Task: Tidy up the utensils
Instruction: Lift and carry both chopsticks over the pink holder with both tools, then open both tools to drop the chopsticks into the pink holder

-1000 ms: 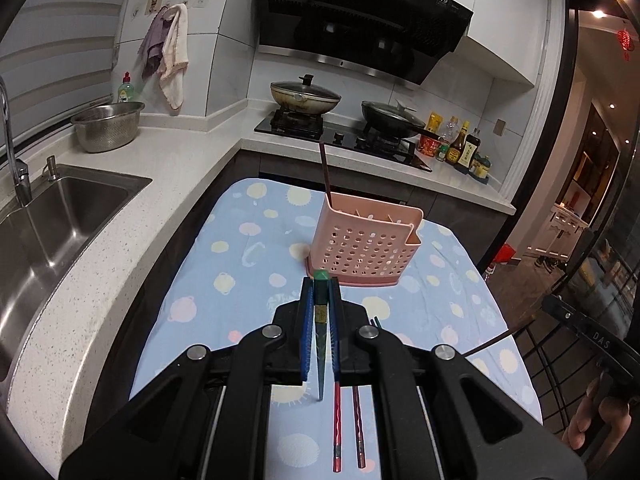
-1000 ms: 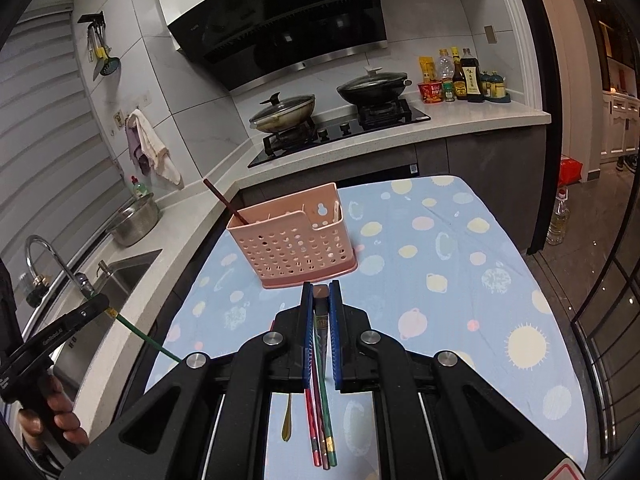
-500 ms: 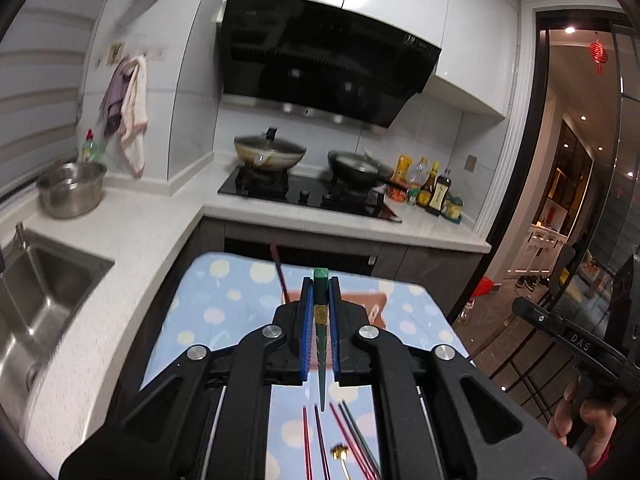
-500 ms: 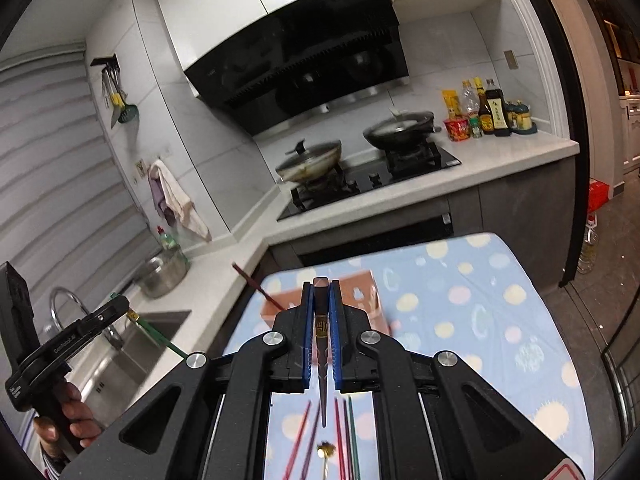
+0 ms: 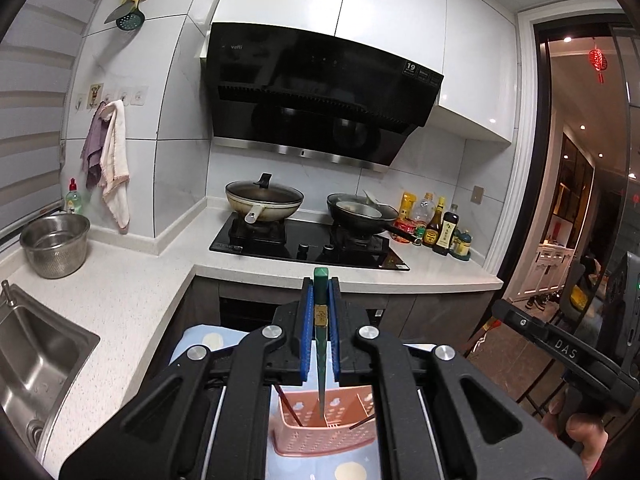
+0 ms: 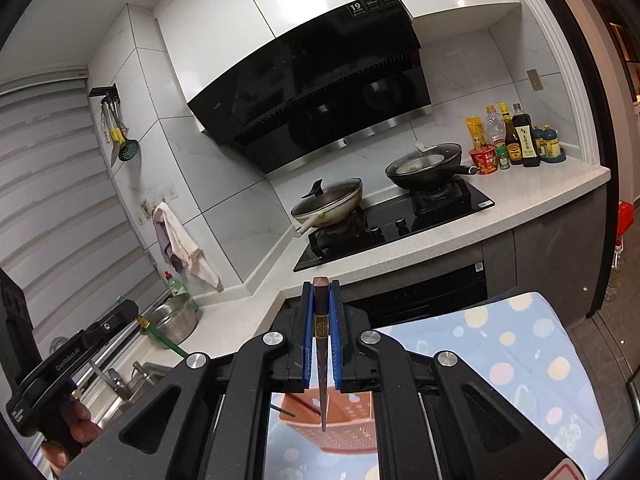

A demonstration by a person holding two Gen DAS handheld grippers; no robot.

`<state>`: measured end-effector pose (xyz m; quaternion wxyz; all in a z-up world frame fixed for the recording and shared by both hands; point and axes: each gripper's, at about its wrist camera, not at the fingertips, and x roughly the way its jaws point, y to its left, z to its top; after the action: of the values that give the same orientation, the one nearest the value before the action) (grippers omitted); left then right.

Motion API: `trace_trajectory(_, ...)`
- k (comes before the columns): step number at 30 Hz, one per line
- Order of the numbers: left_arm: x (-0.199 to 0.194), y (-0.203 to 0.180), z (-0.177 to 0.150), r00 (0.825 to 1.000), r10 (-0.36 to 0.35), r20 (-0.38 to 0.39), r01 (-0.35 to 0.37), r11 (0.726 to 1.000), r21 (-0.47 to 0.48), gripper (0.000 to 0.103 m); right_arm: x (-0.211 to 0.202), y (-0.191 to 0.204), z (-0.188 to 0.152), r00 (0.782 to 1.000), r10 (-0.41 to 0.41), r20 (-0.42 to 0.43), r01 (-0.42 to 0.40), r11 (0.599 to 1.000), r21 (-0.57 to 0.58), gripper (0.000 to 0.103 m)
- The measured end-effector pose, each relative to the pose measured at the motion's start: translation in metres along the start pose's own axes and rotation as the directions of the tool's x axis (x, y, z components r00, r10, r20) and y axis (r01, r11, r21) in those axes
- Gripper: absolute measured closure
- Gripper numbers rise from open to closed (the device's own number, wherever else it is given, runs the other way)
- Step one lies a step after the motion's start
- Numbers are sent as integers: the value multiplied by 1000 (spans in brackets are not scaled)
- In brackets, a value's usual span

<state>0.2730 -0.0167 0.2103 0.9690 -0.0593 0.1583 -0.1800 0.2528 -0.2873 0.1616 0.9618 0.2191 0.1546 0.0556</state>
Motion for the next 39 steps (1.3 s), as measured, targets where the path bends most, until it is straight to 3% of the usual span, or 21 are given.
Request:
trace_trajectory(11, 54, 8, -28, 996, 13, -84, -13, 1000, 3, 96, 62, -21, -27, 992, -57, -113, 56, 998, -14, 96)
trace_trajectory(18, 73, 16, -48, 989, 26, -145, -28, 1000, -10, 96, 80, -33, -50, 981, -85, -176, 83, 996, -16, 95)
trace_trajectory(22, 79, 19, -55, 985, 35, -171, -39, 999, -22, 96, 79, -35, -55, 980, -106, -170, 106, 994, -13, 86)
trace_trajectory(24, 79, 19, -58, 983, 47, -177, -52, 998, -25, 87, 77, -34, -56, 980, -108, -165, 106, 994, -20, 79)
trace_trajectory(25, 79, 20, -59, 982, 55, -181, -60, 998, -27, 69, 75, -33, -56, 980, -112, -162, 109, 994, -26, 74)
trace_trajectory(27, 75, 20, -60, 981, 91, -170, -98, 995, -29, 44, 71, -30, -56, 981, -121, -152, 115, 992, -43, 68)
trace_trajectory(32, 68, 20, -64, 979, 112, -171, -116, 993, -12, 41, 54, -24, -56, 985, -125, -120, 118, 991, -64, 60)
trace_trajectory(39, 47, 19, -65, 979, 117, -170, -119, 993, -2, 41, 30, -9, -57, 987, -109, -117, 99, 991, -85, 59)
